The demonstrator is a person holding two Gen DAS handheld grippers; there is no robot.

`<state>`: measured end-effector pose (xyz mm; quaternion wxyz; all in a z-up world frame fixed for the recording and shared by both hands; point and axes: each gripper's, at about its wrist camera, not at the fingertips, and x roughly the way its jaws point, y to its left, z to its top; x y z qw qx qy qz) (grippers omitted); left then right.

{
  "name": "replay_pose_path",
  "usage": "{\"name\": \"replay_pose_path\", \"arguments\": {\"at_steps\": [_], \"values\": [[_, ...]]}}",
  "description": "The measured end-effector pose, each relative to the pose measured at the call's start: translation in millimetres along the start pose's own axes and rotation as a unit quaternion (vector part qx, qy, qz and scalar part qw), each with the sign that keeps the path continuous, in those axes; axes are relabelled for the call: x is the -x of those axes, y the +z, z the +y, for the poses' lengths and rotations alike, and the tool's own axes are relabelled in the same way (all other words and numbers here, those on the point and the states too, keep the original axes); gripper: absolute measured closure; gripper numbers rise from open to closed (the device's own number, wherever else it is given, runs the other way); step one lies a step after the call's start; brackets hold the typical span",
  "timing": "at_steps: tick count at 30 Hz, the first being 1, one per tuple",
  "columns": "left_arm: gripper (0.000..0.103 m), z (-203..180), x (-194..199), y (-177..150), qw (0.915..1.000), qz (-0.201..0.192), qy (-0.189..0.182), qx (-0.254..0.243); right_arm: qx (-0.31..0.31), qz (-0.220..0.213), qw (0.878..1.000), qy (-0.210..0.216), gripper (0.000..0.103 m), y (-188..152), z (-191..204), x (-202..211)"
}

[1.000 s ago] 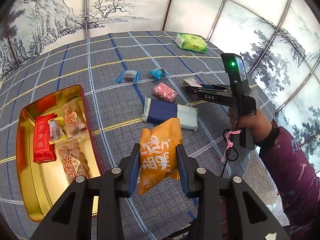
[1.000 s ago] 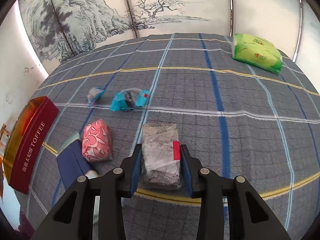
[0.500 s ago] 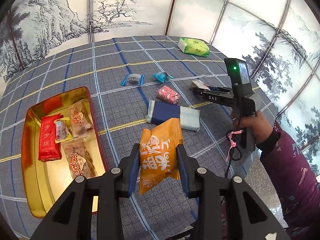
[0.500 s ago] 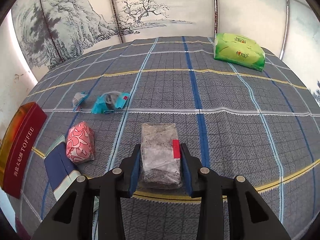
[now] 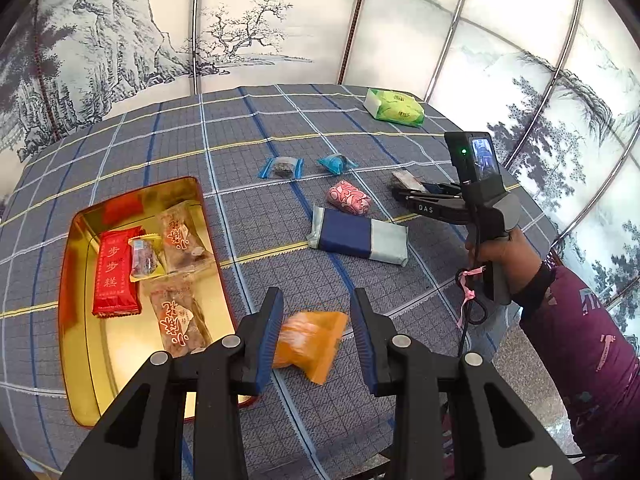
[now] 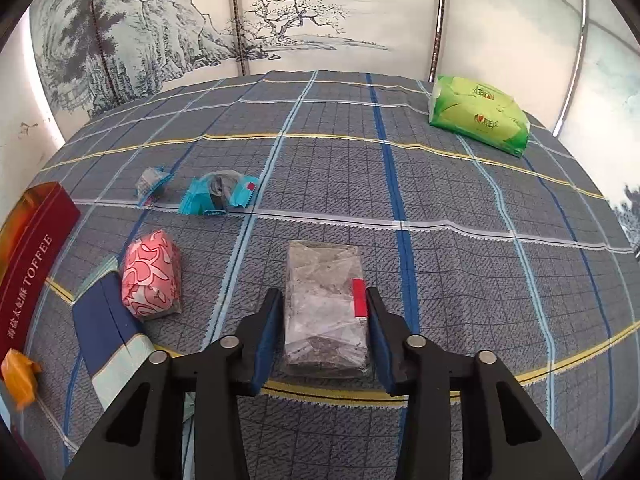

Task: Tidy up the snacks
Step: 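Grasp the clear-wrapped grey cake with the right gripper while the left gripper carries the orange packet, then lower the orange packet into the gold tin and open the left gripper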

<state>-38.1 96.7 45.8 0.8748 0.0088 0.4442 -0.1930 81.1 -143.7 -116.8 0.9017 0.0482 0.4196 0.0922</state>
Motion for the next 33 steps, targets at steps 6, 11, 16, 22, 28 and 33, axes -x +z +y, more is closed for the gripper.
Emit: {"name": "replay_pose_path", "arguments": {"at_steps": [6,11,16,22,28,33], "values": [[0.073,0.1,-7.4,-3.1,0.9998,0.015,-0.007,-0.015,-0.012,-0.003,1.000,0.008,0.065,0.2,-5.9,0.4],[0.046,-14.3,-28.7,-13.9,0.9969,0.052,-0.017,-0.057,-0.021,-0.004,1.000,0.019,0.065,0.3,-9.9,0.8],[0.045,-21.3,-49.5,-19.8,0.9953,0.077,0.004,-0.059,-0.038,-0.008,0.998,0.040,0.065,0.5,-17.3,1.0],[0.045,-19.5,-76.5,-20.0,0.9930,0.103,0.025,-0.051,-0.055,-0.011,0.997,0.060,0.065,-0.6,-23.6,1.3],[0.076,-21.2,-99.3,-27.8,0.9872,0.124,0.061,-0.079,-0.055,-0.011,0.997,0.061,0.065,-1.3,-23.6,1.3],[0.079,-23.8,-76.8,-30.5,0.9925,0.090,0.049,-0.066,-0.044,-0.010,0.998,0.048,0.065,-0.8,-20.4,0.8]]}}
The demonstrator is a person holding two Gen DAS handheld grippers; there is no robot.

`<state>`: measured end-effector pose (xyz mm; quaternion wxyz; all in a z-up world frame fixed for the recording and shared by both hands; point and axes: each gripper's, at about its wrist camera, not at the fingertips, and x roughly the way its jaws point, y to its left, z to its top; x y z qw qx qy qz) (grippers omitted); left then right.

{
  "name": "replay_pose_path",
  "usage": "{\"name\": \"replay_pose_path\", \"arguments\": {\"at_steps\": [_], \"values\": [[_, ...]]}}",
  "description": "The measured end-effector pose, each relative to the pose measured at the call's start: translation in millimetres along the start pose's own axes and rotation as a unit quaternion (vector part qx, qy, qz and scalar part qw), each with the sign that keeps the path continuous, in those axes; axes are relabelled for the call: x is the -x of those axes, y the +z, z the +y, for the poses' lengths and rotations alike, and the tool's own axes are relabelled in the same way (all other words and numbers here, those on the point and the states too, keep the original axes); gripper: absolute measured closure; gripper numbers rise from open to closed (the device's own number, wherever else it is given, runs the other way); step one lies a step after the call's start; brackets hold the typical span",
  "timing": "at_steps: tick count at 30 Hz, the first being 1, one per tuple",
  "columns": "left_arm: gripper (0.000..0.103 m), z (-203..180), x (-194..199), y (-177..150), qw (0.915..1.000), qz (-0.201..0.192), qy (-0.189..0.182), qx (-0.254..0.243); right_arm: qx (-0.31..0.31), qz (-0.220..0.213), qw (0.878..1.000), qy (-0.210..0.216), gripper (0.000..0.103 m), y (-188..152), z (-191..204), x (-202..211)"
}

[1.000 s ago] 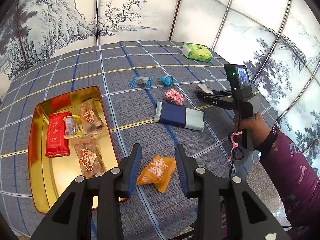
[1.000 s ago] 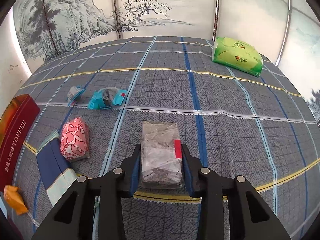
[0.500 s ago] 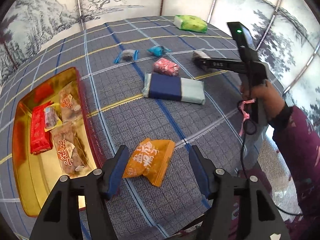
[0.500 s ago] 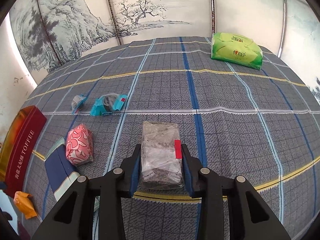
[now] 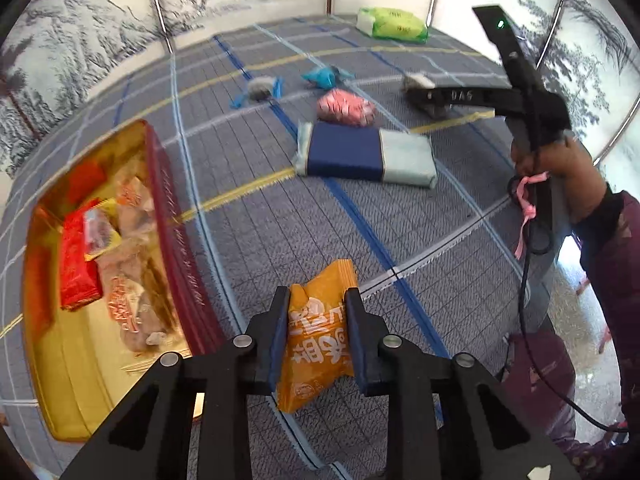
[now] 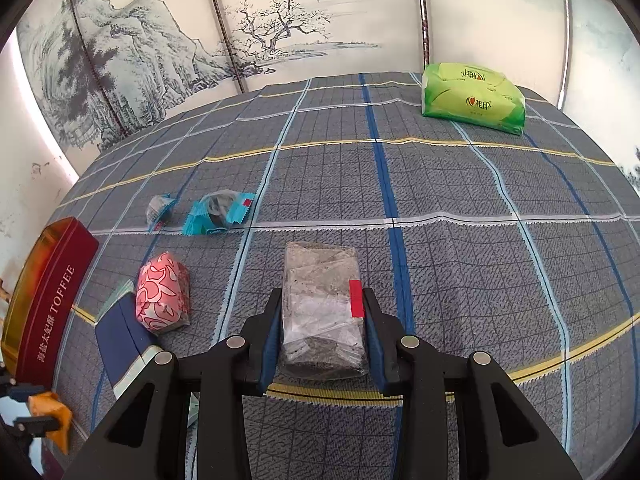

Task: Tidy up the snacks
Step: 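Lower the orange packet into the gold tin and open the left gripper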

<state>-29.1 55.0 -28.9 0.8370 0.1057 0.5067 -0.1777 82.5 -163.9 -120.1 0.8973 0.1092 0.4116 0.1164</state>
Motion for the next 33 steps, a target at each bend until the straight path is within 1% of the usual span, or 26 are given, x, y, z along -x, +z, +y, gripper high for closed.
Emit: {"name": "replay_pose_path", "arguments": {"at_steps": [1,2,6,7,11,19,24,29,33], "values": [[0.079,-0.4,4.7,0.2,1.0000,-0.005,-0.007,0.003,0.002,0.000,1.000,-0.002,0.065,0.2,0.9,-0.1],[0.079,0.0,13.0,0.0,0.9997,-0.018,-0.013,0.009,0.003,0.000,1.000,-0.004,0.065,0.2,1.3,-0.1],[0.079,2.5,42.2,1.6,0.9975,-0.067,-0.016,0.018,0.007,0.002,1.000,-0.010,0.065,0.4,3.8,-0.3],[0.079,4.3,46.9,1.5,0.9969,-0.074,-0.018,0.023,0.009,0.002,1.000,-0.013,0.065,0.4,5.0,-0.4],[0.079,14.6,65.9,3.4,0.9939,-0.103,-0.005,0.039,0.012,0.003,1.000,-0.018,0.065,0.8,6.2,-0.7],[0.079,32.8,77.3,1.1,0.9907,-0.119,0.026,0.060,0.008,0.002,1.000,-0.012,0.065,1.1,5.1,-0.5],[0.079,45.7,77.3,-2.3,0.9891,-0.120,0.041,0.074,0.007,0.002,1.000,-0.012,0.065,1.4,5.4,-0.7],[0.079,63.0,80.8,-4.6,0.9858,-0.127,0.059,0.092,0.007,0.002,1.000,-0.012,0.065,1.5,5.7,-0.9],[0.079,80.3,78.9,-8.7,0.9832,-0.124,0.074,0.112,0.007,0.002,1.000,-0.011,0.065,1.6,5.8,-1.0]]}}
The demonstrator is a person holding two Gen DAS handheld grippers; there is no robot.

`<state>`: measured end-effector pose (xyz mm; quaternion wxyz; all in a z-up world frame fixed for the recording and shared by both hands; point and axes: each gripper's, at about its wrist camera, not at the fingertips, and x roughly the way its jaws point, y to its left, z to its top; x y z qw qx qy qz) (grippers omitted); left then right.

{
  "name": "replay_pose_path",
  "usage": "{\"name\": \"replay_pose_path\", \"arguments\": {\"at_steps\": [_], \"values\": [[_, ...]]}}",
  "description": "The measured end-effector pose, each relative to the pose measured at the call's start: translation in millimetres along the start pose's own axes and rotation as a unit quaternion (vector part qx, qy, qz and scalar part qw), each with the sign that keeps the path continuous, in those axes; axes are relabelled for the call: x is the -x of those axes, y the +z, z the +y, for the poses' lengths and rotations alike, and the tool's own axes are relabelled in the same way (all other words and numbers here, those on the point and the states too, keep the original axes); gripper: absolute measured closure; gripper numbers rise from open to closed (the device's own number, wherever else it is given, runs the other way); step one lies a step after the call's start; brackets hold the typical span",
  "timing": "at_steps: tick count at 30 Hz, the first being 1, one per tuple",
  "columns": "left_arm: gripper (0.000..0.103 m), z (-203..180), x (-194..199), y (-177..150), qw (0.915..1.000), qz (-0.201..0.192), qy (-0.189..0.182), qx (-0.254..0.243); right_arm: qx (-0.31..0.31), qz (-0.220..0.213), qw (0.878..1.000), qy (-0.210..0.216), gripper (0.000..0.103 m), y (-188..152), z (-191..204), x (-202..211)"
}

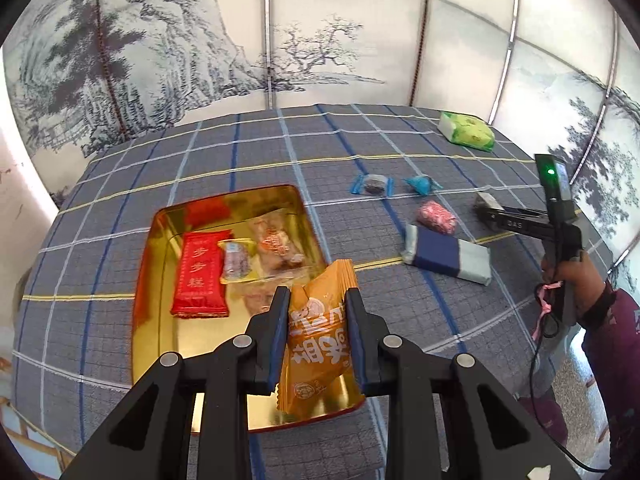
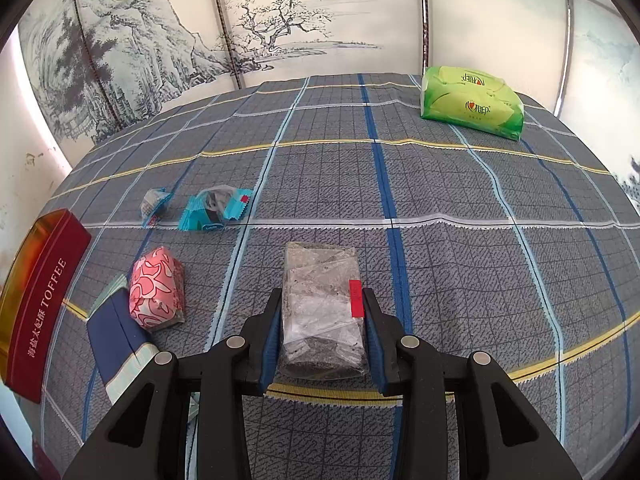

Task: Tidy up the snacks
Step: 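Lower the orange packet into the gold tin and open the left gripper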

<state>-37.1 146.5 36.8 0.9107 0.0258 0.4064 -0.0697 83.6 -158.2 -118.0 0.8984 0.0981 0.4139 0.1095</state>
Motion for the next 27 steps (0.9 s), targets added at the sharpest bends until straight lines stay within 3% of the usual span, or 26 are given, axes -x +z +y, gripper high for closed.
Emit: {"name": "replay_pose_path", "arguments": {"at_steps": [15,27], "values": [[0.079,53.7,-25.3,-13.1,0.9966,0.010,0.076,0.029,0.004,0.002,1.000,-0.005,0.065,0.8,0.4,-0.8],[0.078,83.2,-46.4,-28.1,0.9934,0.039,0.094,0.052,0.008,0.003,1.000,-0.008,0.065,1.7,-0.7,-2.5]]}}
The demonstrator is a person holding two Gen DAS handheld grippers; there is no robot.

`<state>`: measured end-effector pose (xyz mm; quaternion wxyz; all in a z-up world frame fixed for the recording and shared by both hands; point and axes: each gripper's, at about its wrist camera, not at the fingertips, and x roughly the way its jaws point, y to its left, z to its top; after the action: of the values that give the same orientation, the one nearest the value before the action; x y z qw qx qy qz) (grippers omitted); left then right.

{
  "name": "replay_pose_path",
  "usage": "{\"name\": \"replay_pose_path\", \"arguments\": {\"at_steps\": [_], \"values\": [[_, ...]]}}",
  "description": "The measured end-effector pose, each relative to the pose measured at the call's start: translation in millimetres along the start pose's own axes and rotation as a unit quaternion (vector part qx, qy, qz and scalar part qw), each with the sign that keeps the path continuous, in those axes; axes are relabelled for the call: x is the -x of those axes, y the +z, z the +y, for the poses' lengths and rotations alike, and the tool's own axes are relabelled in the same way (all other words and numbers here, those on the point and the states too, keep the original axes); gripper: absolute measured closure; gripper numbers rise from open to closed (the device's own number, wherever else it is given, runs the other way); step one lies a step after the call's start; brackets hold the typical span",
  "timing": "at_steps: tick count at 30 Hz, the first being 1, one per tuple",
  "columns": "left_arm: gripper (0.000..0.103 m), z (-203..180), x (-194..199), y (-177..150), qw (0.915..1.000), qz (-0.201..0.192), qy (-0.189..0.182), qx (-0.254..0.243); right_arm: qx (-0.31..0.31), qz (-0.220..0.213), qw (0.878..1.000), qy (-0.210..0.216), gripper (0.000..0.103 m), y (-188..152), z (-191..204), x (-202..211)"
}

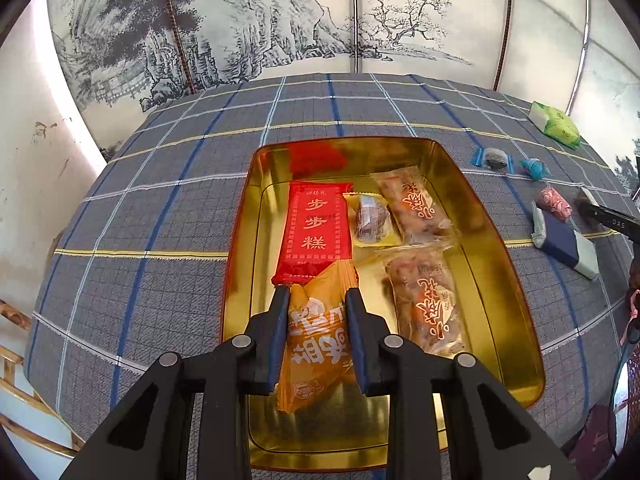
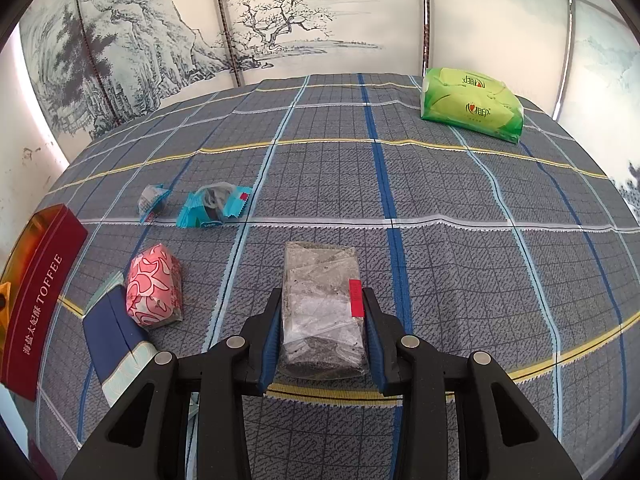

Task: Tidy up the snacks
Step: 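Lower the orange packet into the gold tin and open the left gripper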

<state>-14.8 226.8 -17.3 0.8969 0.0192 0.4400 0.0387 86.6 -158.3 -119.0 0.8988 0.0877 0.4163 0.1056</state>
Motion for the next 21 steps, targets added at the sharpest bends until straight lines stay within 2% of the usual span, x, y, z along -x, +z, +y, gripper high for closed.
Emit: {"name": "replay_pose_path", "arguments": {"at_steps": [12,18,21], "values": [[0.077,0.2,-10.7,-2.5,0.9999,0.011,0.006,-0.002,0.002,0.001,1.000,-0.004,0.065,0.3,1.1,0.0],[0.075,-1.9,-8.3,-4.5,0.9998,0.001,0.013,-0.012,0.004,0.003,1.000,-0.006,0.065,1.0,-0.2,-1.2],[0.065,-3.7,-3.8,-5.1,0.9996,-0.011,0.018,-0.018,0.006,0.003,1.000,-0.009,0.065,1.0,-1.6,-1.6]]}}
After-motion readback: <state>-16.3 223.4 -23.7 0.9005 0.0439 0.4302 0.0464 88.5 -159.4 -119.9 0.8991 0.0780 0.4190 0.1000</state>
